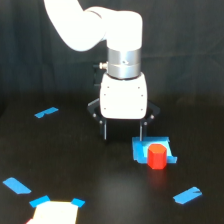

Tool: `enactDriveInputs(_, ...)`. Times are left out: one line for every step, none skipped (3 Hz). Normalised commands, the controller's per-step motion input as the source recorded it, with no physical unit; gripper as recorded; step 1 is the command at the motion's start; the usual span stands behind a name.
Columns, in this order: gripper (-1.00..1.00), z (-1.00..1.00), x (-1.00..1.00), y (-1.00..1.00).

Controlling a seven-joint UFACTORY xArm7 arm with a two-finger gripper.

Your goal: Pick up the red object from the table

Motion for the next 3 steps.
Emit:
enactDriveInputs(-0.89, -0.46, 1.00, 0.22)
enactDriveInputs(0.74, -0.07, 0.54, -0.95)
enactDriveInputs(1.00, -0.02, 0.50, -1.00)
